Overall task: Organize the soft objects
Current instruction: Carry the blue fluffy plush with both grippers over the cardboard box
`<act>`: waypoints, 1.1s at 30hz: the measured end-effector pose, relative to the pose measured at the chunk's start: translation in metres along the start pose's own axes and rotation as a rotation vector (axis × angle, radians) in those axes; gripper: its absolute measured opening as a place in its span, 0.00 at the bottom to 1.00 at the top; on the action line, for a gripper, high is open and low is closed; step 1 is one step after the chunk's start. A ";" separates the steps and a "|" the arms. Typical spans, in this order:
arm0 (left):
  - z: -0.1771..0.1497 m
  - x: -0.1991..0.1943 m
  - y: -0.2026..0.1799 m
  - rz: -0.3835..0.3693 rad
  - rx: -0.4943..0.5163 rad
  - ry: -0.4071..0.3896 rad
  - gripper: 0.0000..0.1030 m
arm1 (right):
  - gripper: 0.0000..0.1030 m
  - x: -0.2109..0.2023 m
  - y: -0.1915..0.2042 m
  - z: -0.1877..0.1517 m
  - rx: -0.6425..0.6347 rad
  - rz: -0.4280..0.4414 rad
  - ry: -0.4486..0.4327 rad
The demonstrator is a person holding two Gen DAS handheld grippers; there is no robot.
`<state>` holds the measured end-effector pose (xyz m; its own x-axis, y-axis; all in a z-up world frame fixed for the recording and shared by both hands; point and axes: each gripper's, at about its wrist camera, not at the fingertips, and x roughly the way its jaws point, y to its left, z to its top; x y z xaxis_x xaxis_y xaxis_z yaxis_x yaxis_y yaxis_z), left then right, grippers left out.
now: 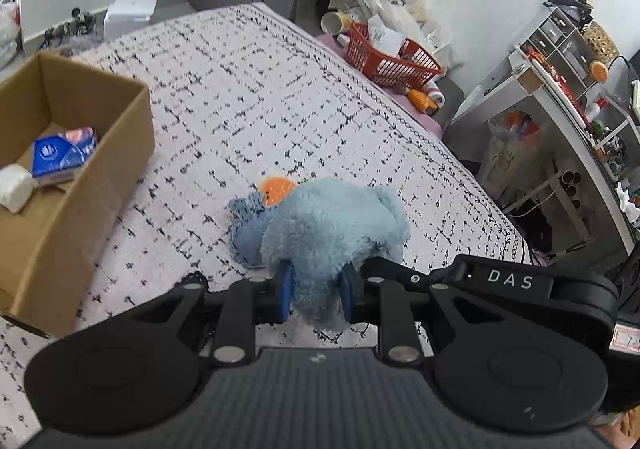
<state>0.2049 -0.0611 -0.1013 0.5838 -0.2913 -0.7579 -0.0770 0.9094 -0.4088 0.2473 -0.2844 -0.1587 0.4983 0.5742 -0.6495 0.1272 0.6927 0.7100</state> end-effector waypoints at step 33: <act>0.030 -0.084 0.053 0.035 -0.015 -0.119 0.22 | 0.11 -0.002 0.096 -0.046 -0.302 0.153 -0.097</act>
<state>0.1766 0.0203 -0.0441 0.6725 -0.2209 -0.7063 -0.1105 0.9138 -0.3909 0.2190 -0.1990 -0.1022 0.5729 0.6472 -0.5030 -0.2076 0.7082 0.6748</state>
